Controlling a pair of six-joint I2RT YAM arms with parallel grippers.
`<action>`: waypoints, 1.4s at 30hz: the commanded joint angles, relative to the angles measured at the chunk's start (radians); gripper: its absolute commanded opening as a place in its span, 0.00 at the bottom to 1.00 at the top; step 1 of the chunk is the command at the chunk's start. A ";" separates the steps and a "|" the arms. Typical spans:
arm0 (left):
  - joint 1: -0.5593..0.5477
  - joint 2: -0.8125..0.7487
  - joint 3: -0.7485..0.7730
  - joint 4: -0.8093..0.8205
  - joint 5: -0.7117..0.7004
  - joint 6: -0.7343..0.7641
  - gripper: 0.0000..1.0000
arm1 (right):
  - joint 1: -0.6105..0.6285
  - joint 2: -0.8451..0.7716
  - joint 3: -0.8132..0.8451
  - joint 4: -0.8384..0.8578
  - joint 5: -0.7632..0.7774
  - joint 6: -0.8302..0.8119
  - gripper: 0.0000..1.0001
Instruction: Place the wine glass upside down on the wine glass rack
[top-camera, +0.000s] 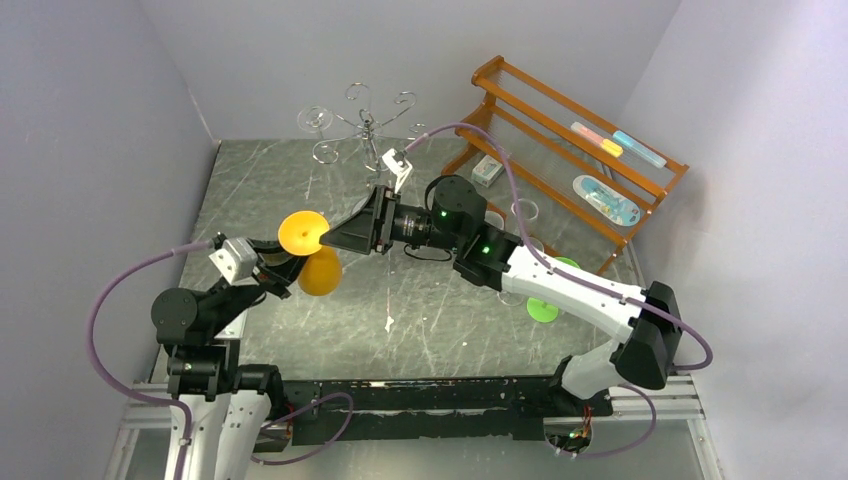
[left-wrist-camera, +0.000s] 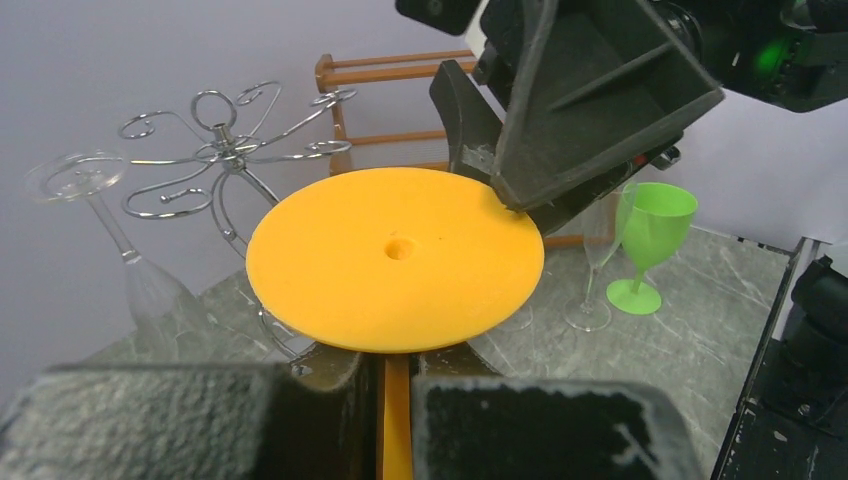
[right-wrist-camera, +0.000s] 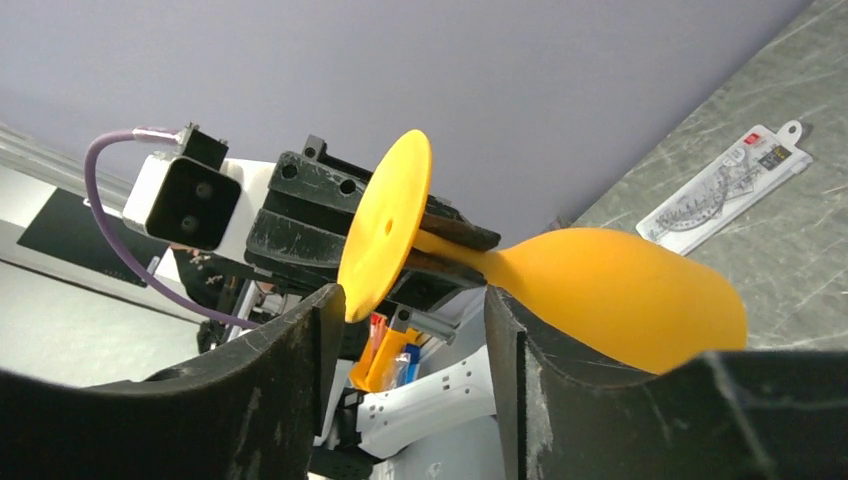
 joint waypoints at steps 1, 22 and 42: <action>0.002 -0.023 -0.029 0.071 0.055 0.018 0.05 | -0.004 0.016 0.039 -0.020 -0.032 0.018 0.54; 0.002 -0.076 -0.021 -0.047 0.011 0.069 0.65 | -0.031 -0.020 0.003 -0.056 0.054 0.089 0.00; 0.002 -0.041 -0.024 -0.014 -0.241 -0.159 0.76 | -0.179 -0.377 -0.141 -0.364 0.601 -0.107 0.00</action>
